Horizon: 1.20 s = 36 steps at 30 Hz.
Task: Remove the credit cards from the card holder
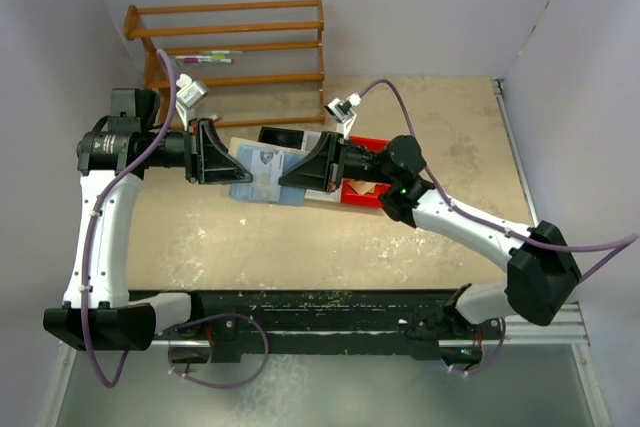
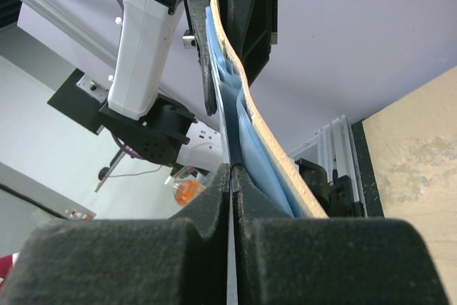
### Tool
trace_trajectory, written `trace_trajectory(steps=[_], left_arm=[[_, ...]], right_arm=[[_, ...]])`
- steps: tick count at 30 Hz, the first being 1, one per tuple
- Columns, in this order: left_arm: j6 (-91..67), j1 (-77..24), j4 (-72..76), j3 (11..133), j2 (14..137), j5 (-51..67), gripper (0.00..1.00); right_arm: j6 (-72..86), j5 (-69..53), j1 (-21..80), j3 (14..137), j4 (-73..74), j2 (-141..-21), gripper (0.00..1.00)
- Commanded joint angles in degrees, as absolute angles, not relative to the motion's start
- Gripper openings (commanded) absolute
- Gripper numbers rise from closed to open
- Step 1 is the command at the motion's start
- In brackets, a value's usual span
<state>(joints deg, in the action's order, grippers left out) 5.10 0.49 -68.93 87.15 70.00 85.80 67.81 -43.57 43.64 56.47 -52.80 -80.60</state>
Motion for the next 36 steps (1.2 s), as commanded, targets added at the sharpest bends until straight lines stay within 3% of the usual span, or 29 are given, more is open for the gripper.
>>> trace_trajectory(steps=[1,7,18,22,28,36], left_arm=[[5.25,0.53,-68.65,88.17,69.35,91.57,0.05],[2.97,0.55,-66.09,89.05,69.15,85.87,0.0],[7.38,0.54,-65.92,92.17,69.47,50.95,0.0],[8.34,0.53,-65.15,92.55,68.65,47.32,0.0],[9.91,0.53,-66.75,94.34,68.45,48.03,0.0],[12.36,0.53,-69.76,97.64,67.71,48.38,0.0]], right_arm=[[68.92,-44.18,42.98,55.07,-57.77,-77.86,0.0],[67.23,-43.91,42.66,54.04,-55.47,-76.35,0.0],[61.34,-44.02,32.7,47.47,-39.09,-69.69,0.0],[58.21,-43.57,27.5,46.81,-32.01,-69.41,0.0],[44.83,-34.75,26.91,55.29,-14.62,-75.5,0.0],[42.67,-27.5,28.05,69.06,-14.17,-93.1,0.0]])
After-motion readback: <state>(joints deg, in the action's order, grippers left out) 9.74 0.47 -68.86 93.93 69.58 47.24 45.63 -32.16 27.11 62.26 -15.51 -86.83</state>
